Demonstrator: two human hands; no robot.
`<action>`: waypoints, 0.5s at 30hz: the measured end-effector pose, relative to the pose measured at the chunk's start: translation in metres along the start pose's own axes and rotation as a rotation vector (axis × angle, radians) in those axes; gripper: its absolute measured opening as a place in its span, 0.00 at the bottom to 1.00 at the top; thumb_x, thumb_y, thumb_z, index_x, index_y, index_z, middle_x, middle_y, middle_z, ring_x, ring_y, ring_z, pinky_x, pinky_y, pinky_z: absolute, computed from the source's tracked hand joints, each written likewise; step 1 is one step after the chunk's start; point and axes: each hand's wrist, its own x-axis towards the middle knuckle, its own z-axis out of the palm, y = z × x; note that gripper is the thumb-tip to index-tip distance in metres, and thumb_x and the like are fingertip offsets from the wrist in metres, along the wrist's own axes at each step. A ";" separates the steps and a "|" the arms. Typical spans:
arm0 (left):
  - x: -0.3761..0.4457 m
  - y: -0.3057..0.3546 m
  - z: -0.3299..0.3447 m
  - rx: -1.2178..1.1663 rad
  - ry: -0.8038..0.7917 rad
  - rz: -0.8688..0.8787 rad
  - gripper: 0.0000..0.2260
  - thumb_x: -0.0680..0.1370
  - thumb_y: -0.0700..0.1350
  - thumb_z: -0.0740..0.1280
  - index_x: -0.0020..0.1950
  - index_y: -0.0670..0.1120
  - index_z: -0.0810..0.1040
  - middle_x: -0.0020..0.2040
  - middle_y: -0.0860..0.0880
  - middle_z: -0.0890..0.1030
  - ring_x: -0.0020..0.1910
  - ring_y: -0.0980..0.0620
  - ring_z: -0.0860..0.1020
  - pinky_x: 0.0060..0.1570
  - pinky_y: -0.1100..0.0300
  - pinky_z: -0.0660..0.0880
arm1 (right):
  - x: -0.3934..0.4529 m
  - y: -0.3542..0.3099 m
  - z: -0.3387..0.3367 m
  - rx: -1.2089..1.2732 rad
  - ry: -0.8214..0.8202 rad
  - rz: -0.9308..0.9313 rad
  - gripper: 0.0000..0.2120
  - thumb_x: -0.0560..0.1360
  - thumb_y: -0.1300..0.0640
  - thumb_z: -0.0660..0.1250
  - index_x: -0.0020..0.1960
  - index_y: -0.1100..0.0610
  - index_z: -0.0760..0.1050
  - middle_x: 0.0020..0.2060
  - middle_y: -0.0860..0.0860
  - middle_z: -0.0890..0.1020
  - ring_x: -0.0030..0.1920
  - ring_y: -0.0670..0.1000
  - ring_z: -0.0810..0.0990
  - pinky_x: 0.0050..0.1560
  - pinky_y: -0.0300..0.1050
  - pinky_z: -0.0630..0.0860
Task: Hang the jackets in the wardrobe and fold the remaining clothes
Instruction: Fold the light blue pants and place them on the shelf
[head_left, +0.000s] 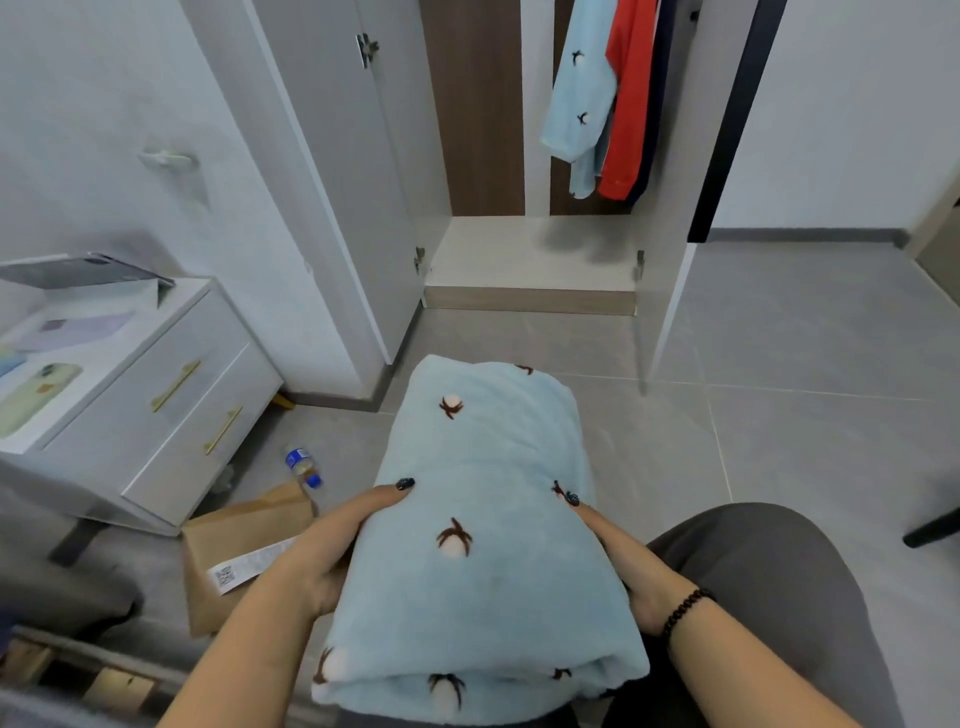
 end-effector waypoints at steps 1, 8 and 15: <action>0.004 0.001 -0.001 -0.014 -0.031 -0.005 0.19 0.69 0.44 0.75 0.57 0.39 0.83 0.59 0.36 0.81 0.54 0.37 0.81 0.54 0.41 0.78 | 0.000 -0.005 -0.001 0.005 0.012 -0.040 0.24 0.68 0.45 0.77 0.61 0.52 0.80 0.60 0.58 0.80 0.58 0.59 0.80 0.52 0.53 0.78; 0.033 0.036 0.027 0.069 -0.150 -0.018 0.29 0.60 0.42 0.82 0.59 0.39 0.82 0.59 0.37 0.81 0.56 0.37 0.81 0.55 0.41 0.78 | 0.001 -0.063 0.002 -0.050 0.061 -0.125 0.21 0.71 0.48 0.74 0.61 0.56 0.80 0.59 0.59 0.81 0.56 0.59 0.81 0.51 0.52 0.79; 0.091 0.089 0.067 0.221 -0.113 0.153 0.33 0.59 0.46 0.82 0.62 0.45 0.79 0.56 0.42 0.83 0.55 0.40 0.82 0.58 0.42 0.76 | 0.023 -0.144 -0.017 -0.143 0.125 -0.152 0.31 0.62 0.50 0.80 0.62 0.59 0.78 0.58 0.59 0.81 0.56 0.59 0.82 0.49 0.50 0.80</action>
